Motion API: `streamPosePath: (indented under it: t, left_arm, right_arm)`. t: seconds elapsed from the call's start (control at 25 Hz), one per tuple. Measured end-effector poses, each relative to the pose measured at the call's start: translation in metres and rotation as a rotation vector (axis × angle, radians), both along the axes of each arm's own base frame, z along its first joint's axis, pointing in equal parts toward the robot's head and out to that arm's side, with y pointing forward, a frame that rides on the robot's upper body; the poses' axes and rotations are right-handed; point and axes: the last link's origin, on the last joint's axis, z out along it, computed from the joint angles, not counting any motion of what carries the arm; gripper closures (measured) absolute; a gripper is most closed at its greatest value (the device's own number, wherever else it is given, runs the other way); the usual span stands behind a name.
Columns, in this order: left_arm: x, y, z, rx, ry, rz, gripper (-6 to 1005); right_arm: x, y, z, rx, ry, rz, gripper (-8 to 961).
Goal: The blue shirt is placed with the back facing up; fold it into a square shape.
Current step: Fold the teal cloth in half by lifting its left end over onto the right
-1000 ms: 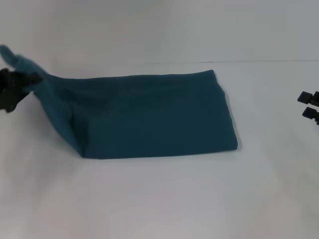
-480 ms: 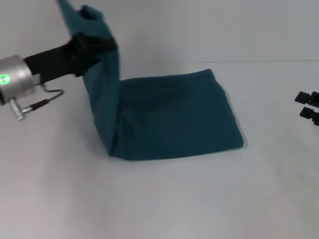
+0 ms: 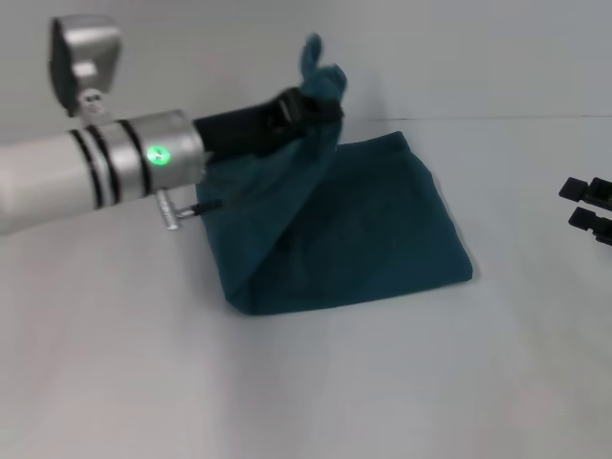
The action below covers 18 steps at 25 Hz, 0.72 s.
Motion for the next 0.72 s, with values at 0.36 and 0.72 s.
streamPosePath:
  t: [0.36, 0.72]
  left_arm:
    - [0.026, -0.006, -0.05, -0.049, 0.207, -0.185, 940]
    - [0.035, -0.015, -0.047, -0.061, 0.188, -0.264, 608]
  right_arm:
    - [0.001, -0.001, 0.0, -0.003, -0.002, -0.001, 266]
    - [0.004, -0.004, 0.001, -0.004, -0.006, -0.009, 265]
